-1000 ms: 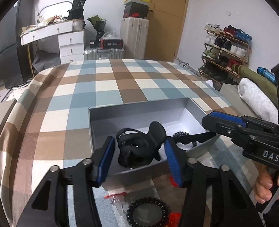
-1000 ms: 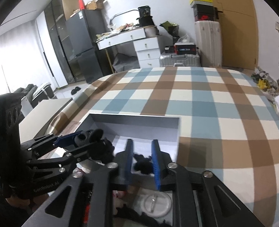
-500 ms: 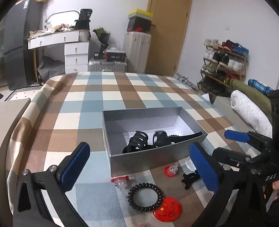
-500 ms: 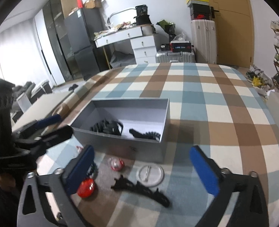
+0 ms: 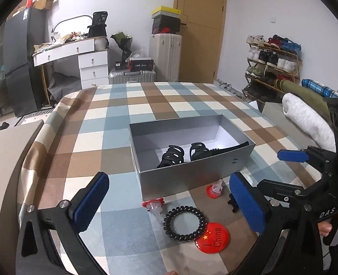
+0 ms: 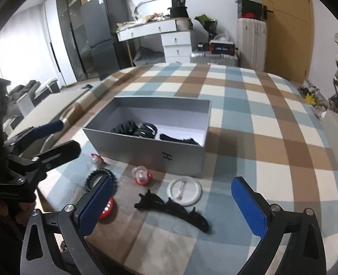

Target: Organize jewelry

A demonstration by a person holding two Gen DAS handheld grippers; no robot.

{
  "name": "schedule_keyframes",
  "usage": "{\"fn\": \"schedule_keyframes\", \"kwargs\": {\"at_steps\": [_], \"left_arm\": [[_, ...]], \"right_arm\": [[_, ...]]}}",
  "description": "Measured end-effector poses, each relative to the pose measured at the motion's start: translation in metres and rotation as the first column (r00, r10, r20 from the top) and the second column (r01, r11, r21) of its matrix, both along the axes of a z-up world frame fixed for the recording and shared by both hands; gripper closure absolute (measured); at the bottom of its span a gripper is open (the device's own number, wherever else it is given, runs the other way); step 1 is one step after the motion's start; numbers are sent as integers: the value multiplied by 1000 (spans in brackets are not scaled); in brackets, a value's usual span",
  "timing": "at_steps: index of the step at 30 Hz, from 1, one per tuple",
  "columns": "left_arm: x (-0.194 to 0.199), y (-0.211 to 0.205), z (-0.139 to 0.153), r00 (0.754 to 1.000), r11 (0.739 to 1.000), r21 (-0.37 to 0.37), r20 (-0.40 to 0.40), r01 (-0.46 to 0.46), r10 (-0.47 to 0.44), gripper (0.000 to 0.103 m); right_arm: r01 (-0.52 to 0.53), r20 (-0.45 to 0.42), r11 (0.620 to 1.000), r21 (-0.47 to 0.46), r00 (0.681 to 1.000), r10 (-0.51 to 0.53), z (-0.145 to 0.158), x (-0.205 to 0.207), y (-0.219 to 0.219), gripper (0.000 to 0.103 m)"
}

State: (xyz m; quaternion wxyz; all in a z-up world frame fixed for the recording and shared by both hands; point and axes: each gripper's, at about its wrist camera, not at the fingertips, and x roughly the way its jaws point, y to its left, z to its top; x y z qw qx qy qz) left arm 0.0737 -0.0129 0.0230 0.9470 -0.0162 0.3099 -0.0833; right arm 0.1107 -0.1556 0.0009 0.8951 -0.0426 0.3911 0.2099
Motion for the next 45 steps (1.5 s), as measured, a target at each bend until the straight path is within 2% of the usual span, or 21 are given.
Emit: {"fn": "schedule_keyframes", "kwargs": {"at_steps": [6, 12, 18, 28, 45], "left_arm": [[0, -1, -5, 1000, 1000, -1, -22, 5, -5, 1], [3, -1, -9, 999, 1000, -1, -43, 1, -1, 1], [3, -3, -11, 999, 1000, -4, -54, 4, -4, 1], [3, -6, -13, 998, 1000, 13, -62, 16, -16, 1], [3, -6, -14, 997, 999, 30, -73, 21, -19, 1]], "right_arm": [[13, -61, 999, -35, 998, -15, -14, 7, -1, 0], [2, -106, 1000, -27, 994, -5, -22, 8, 0, 0], [-14, -114, 1000, -19, 993, 12, -24, 4, 6, 0], [2, -115, 989, -147, 993, -20, -44, 2, 29, 0], [4, -204, 982, -189, 978, -43, -48, 15, -11, 0]]}}
